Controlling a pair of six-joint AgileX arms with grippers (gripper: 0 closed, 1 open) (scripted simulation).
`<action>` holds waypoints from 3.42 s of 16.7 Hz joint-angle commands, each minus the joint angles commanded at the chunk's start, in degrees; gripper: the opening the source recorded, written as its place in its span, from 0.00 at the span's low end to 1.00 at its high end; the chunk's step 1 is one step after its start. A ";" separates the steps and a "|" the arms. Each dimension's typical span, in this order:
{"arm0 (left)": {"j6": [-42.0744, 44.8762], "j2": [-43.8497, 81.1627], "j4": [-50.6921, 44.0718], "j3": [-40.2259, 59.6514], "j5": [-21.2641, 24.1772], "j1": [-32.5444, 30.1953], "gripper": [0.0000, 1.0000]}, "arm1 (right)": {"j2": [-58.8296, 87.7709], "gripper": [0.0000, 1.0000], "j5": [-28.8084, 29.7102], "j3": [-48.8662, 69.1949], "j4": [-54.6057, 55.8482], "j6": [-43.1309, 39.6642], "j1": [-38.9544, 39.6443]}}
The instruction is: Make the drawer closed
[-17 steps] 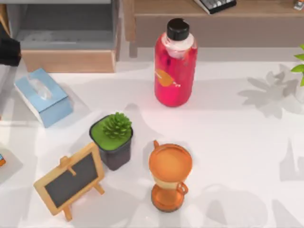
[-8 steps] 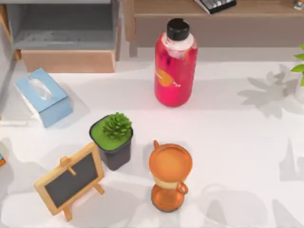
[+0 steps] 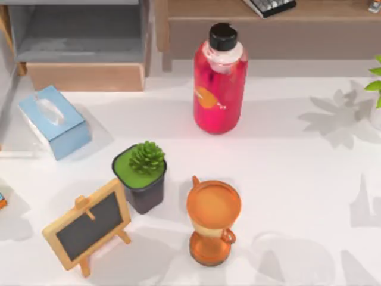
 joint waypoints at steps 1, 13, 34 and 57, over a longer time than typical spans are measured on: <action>0.31 0.22 -0.11 -0.03 0.29 -0.20 1.00 | 0.00 1.00 0.00 0.00 0.00 0.00 0.00; 0.23 1.99 -2.73 4.45 -3.14 -3.65 1.00 | 0.00 1.00 0.00 0.00 0.00 0.00 0.00; 0.23 1.99 -2.73 4.45 -3.14 -3.65 0.00 | 0.00 1.00 0.00 0.00 0.00 0.00 0.00; -0.61 11.26 -14.52 24.65 -12.59 -13.14 0.00 | 0.00 1.00 0.00 0.00 0.00 0.00 0.00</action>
